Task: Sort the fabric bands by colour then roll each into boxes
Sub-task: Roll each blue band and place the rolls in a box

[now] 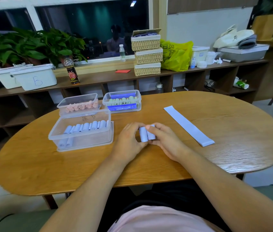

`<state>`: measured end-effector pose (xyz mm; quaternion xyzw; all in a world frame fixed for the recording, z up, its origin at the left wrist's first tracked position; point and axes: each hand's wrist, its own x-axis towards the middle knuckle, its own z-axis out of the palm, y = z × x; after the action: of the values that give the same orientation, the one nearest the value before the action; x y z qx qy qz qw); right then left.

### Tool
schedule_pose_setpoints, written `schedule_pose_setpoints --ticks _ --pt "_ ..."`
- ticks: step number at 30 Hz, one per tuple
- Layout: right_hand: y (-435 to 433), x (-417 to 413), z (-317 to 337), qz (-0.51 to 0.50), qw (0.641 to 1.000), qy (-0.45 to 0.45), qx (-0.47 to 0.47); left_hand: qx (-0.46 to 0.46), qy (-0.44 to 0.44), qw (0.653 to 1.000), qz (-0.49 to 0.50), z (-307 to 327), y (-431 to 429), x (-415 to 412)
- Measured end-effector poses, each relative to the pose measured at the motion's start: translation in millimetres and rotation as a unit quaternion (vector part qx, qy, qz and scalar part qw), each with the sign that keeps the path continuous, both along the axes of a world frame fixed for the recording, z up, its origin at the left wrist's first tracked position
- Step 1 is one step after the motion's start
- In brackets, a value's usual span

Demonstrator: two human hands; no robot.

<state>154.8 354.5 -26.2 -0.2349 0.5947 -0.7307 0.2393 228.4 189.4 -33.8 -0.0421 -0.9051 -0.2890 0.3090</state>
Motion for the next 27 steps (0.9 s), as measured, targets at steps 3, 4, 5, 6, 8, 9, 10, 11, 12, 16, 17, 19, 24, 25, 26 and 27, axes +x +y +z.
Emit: schedule_pose_setpoints --ticks 3,4,5,6,8,9,10,11,12,16,17,19,24,25,26,27 --pt "-1.9 0.7 -4.3 -0.043 0.997 0.054 0.037 -0.003 -0.015 1.0 -0.01 0.1 1.0 0.5" --pt "-1.3 0.2 -4.6 -0.05 0.997 0.053 0.037 0.003 -0.017 1.0 -0.015 0.2 1.4 0.9" --pt "-0.2 -0.1 -3.4 -0.049 0.997 0.046 0.032 0.012 -0.019 1.0 -0.019 0.7 1.3 1.1" --pt "1.1 -0.4 -1.9 -0.043 0.998 0.037 0.027 0.021 -0.021 0.999 -0.019 1.1 1.0 1.3" --pt "3.8 0.2 0.6 -0.029 0.999 0.027 0.023 0.036 -0.024 0.999 -0.01 1.3 0.3 1.8" --pt "4.6 0.5 1.4 -0.025 0.999 0.028 0.023 0.042 -0.025 0.999 -0.004 1.5 0.8 2.2" --pt "4.7 0.7 1.5 -0.024 0.999 0.03 0.026 0.048 -0.026 0.999 0.001 1.6 1.4 2.3" --pt "4.4 0.7 1.6 -0.026 0.999 0.032 0.029 0.052 -0.025 0.998 0.004 1.9 2.0 2.5" --pt "3.9 0.6 1.6 -0.029 0.999 0.032 0.032 0.055 -0.023 0.998 0.007 2.1 2.5 2.3" --pt "3.9 -0.1 2.5 -0.02 1.0 0.007 0.022 0.067 -0.015 0.998 0.005 1.5 2.3 2.3" --pt "4.7 -0.7 3.4 -0.012 1.0 -0.005 0.014 0.075 -0.012 0.997 0.001 1.5 2.4 2.7" --pt "6.3 -2.2 5.5 0.004 0.999 -0.039 -0.006 0.091 -0.008 0.996 -0.01 2.4 3.6 3.9" --pt "6.4 -4.1 6.2 -0.005 0.998 -0.063 -0.016 0.094 0.004 0.995 -0.022 3.3 4.0 4.9" --pt "6.0 -3.3 6.0 -0.007 0.998 -0.059 -0.013 0.089 0.003 0.996 -0.022 3.4 4.0 5.0" --pt "5.6 -2.5 5.7 -0.007 0.998 -0.054 -0.012 0.079 0.004 0.997 -0.02 3.4 4.3 4.6" --pt "5.6 -1.3 6.2 -0.006 0.999 -0.045 -0.011 0.065 0.005 0.998 -0.016 2.9 4.4 4.0"
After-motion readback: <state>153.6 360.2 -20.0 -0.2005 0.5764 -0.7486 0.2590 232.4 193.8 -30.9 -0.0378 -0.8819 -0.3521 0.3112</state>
